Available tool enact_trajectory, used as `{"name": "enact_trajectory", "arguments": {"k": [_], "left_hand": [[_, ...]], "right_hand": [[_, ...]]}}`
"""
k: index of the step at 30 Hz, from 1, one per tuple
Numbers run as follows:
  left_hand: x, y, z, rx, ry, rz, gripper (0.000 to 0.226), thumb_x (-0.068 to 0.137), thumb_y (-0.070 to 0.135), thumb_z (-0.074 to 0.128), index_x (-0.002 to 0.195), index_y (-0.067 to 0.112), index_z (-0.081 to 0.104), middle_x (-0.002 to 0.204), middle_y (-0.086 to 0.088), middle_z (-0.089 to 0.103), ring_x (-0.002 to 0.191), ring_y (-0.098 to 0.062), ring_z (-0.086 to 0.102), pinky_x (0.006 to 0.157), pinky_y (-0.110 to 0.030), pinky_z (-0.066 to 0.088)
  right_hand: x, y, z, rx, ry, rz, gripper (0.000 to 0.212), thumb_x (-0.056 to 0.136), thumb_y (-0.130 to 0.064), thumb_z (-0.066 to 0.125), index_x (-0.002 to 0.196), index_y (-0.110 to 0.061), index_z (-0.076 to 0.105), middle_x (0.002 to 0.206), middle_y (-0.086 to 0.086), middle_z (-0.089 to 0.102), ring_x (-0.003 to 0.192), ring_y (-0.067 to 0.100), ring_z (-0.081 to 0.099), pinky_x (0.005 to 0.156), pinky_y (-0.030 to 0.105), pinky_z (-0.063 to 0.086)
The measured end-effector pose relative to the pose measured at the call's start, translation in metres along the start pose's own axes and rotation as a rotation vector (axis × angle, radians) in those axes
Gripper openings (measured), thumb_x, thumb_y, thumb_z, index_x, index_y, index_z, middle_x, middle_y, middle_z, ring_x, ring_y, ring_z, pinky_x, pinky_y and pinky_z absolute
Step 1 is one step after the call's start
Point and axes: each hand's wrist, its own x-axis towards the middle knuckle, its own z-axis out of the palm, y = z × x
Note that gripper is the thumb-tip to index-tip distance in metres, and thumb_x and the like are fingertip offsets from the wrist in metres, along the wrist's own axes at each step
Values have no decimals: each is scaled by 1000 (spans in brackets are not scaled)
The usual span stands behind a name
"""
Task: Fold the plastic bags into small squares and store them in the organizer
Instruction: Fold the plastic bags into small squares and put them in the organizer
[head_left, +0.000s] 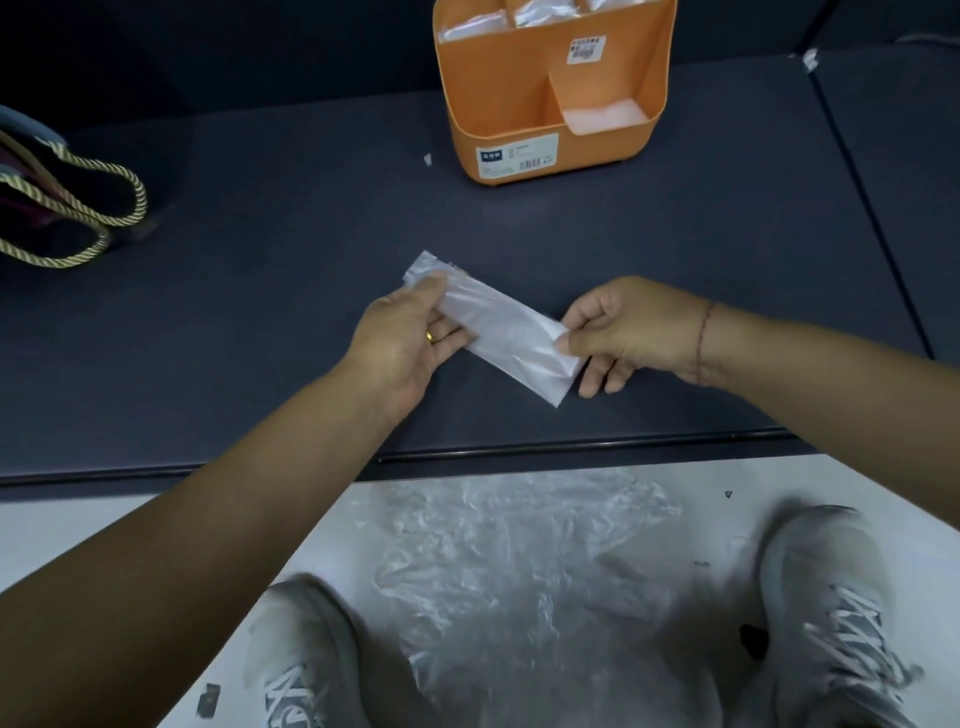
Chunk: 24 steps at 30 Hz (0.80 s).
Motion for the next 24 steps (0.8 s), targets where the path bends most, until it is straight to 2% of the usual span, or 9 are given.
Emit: {"name": "enact_trajectory", "arguments": {"k": [6, 10, 12, 13, 16, 17, 19, 21, 24], "left_hand": [[6, 6, 3, 94, 124, 34, 12, 97, 15, 60, 88, 9, 65, 85, -6, 72, 71, -12, 72, 67, -25, 59], [10, 4, 1, 172, 185, 144, 9, 96, 9, 61, 96, 8, 71, 100, -10, 72, 80, -12, 71, 67, -19, 57], [11, 2, -3, 227, 224, 258, 20, 96, 7, 61, 114, 4, 68, 106, -6, 70, 88, -10, 69, 73, -19, 57], [11, 1, -6, 290, 250, 343, 27, 96, 7, 60, 123, 4, 64, 110, -4, 69, 95, -8, 67, 82, -20, 56], [-3, -6, -10, 750, 309, 806, 42, 97, 10, 55, 139, 7, 51, 140, -6, 52, 126, -9, 49, 110, -18, 36], [-9, -12, -8, 907, 242, 980, 43, 97, 11, 52, 140, 6, 50, 145, -9, 46, 134, -14, 42, 114, -22, 30], [-21, -32, -2, 1181, -35, 1170, 50, 97, 23, 48, 142, 1, 45, 150, -15, 42, 141, -25, 33, 119, -32, 23], [-30, -57, 0, 1453, -258, 1157, 70, 99, 47, 39, 149, -1, 33, 157, -16, 30, 148, -27, 22, 122, -36, 13], [-33, -78, -11, 1674, -302, 1064, 88, 97, 67, 19, 153, 0, 17, 162, -16, 16, 151, -26, 11, 122, -36, 4]], "right_hand": [[-5, 3, -5, -11, 14, 21, 10, 88, -3, 65, 94, -11, 63, 78, 6, 72, 50, 10, 64, 42, 17, 46], [-5, 2, -5, -22, 29, 32, 11, 88, -4, 65, 96, -10, 62, 77, 6, 72, 49, 10, 63, 40, 17, 44], [-4, 0, -5, -34, 22, 38, 11, 89, -4, 65, 97, -10, 62, 77, 6, 71, 49, 9, 63, 41, 17, 44], [-4, -1, -6, -39, 18, 42, 10, 89, -3, 64, 97, -10, 62, 77, 6, 71, 48, 9, 63, 41, 17, 45], [-2, -4, -6, -60, 4, 54, 10, 89, -3, 64, 96, -10, 62, 77, 7, 71, 49, 9, 64, 41, 16, 45], [-1, -4, -6, -66, 3, 59, 10, 89, -4, 65, 95, -11, 62, 77, 7, 72, 50, 9, 64, 42, 16, 45], [-1, -5, -6, -75, 1, 63, 11, 88, -4, 66, 95, -12, 62, 77, 7, 72, 51, 10, 65, 42, 16, 46], [0, -5, -6, -80, 0, 63, 11, 88, -4, 65, 95, -12, 61, 78, 8, 72, 53, 10, 66, 43, 16, 46], [-2, -4, -7, -50, -1, 67, 9, 90, -5, 64, 95, -12, 61, 79, 8, 72, 54, 9, 66, 43, 16, 47]]}}
